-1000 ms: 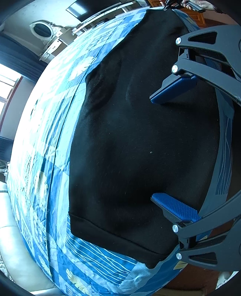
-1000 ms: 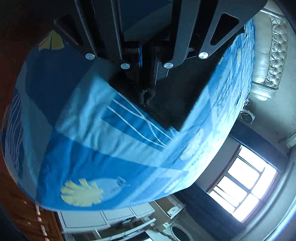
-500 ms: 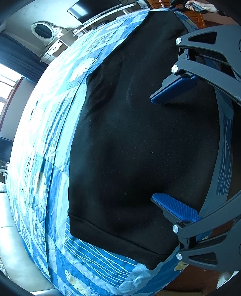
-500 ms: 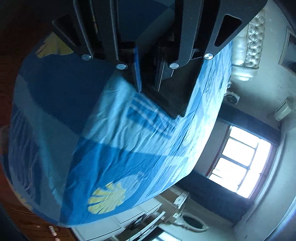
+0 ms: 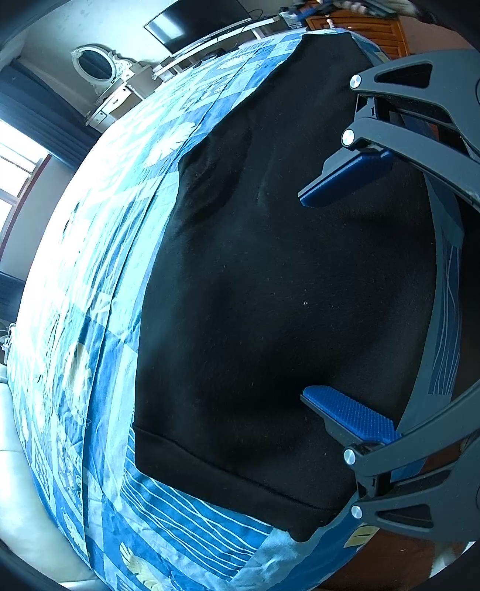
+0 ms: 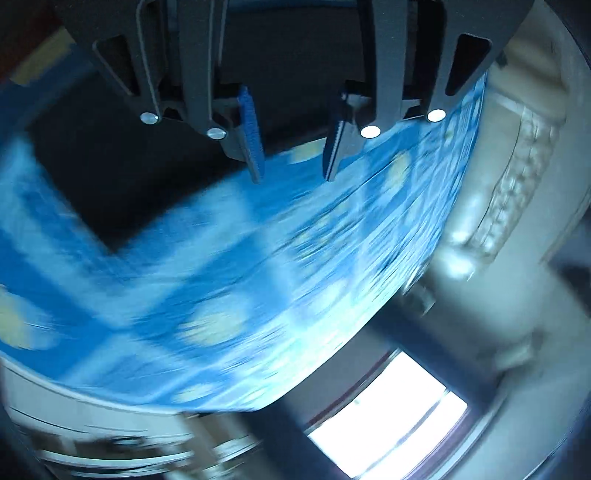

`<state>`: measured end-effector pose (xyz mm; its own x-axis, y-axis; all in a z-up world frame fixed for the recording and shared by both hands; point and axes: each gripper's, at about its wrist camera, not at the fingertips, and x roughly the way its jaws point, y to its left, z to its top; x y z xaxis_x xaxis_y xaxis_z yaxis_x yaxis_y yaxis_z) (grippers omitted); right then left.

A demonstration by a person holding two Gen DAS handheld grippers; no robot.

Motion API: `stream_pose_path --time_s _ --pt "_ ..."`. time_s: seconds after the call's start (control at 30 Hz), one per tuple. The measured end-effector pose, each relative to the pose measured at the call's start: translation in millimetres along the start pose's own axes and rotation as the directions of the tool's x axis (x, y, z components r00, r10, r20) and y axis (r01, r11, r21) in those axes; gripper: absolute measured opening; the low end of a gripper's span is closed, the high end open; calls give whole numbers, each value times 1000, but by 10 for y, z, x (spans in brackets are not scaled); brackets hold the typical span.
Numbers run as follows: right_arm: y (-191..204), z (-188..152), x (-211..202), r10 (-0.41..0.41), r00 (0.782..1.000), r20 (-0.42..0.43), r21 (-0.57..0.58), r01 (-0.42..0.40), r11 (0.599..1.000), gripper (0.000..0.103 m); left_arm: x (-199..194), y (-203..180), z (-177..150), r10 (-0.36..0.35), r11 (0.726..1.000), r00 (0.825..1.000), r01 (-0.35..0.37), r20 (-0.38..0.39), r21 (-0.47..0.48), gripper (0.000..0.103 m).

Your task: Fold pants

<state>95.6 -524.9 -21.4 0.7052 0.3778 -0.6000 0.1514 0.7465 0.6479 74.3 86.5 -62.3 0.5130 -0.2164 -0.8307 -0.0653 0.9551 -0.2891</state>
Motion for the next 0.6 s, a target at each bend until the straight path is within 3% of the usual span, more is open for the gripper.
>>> stream_pose_path --time_s 0.1,0.17,0.3,0.37,0.47,0.6 --pt "579 -106 656 84 984 -158 -112 -102 988 37 -4 4 -4 -6 1000 1000 6 -2 9 96" --pt "938 -205 1067 106 962 -252 -182 -155 971 37 -3 2 -9 -9 1000 1000 9 -5 20 96" --pt "1589 -516 1833 105 898 -427 -283 -242 928 37 11 -5 -9 -11 1000 1000 11 -10 29 97" --pt "1787 -638 2090 107 867 -486 -303 -282 910 38 20 -1 -1 -25 999 1000 25 -13 32 100" --pt "2137 -761 2509 85 828 -555 -349 -324 879 54 22 12 7 -34 999 999 35 -16 30 100" --pt "2467 -946 2994 45 782 -622 -397 -365 842 55 17 37 16 -52 998 998 52 -19 25 100"
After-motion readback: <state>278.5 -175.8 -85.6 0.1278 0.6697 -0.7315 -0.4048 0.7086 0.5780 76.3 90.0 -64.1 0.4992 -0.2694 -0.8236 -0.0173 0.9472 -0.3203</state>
